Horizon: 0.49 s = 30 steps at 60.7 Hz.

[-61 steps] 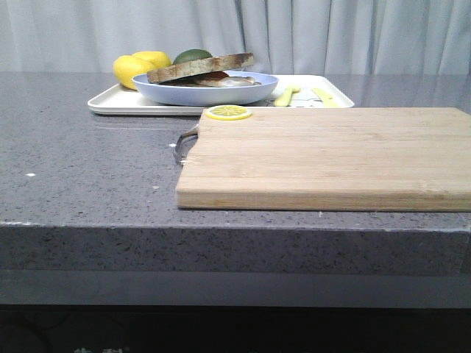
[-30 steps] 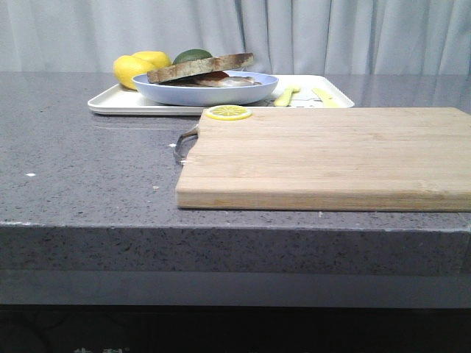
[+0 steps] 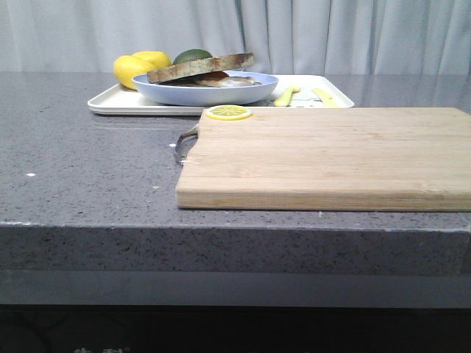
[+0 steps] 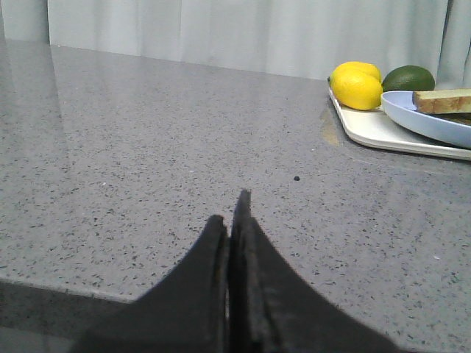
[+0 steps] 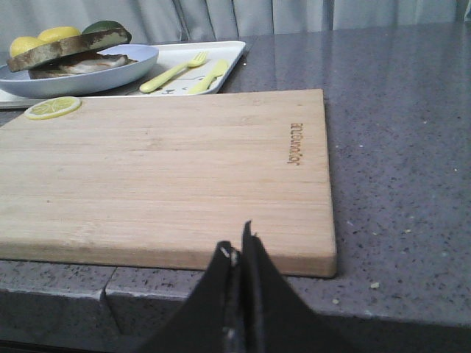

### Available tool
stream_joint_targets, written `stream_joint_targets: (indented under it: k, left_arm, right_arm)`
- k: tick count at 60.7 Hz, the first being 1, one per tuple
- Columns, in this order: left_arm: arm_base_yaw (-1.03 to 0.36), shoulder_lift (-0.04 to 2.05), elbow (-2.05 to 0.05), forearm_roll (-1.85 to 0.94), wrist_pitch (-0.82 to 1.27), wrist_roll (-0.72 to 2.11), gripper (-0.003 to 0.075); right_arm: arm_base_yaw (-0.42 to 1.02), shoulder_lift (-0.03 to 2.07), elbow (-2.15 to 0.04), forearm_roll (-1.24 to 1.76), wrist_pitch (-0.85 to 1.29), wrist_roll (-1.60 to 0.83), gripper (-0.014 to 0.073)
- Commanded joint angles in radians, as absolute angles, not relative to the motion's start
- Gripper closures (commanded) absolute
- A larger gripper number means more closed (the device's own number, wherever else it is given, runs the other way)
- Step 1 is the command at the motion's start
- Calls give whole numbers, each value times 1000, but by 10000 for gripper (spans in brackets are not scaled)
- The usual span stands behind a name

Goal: Place bread and move sandwich to tray

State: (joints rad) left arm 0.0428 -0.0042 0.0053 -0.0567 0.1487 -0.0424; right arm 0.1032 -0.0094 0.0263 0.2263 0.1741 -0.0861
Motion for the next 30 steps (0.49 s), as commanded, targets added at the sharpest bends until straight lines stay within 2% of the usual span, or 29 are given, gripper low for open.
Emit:
stream_joint_targets:
  k: [1,18,30]
  left_arm:
    - [44,-25,6,-66,70,-50,741]
    - [44,-25,6,-66,70,-50,741]
    - [44,-25,6,-66,70,-50,741]
  right_arm:
    - [105,-26,25,233,106,-90,654]
    - [100,-26,25,233,107,-90,654]
    - [41,-26,25,233,107,-90,654]
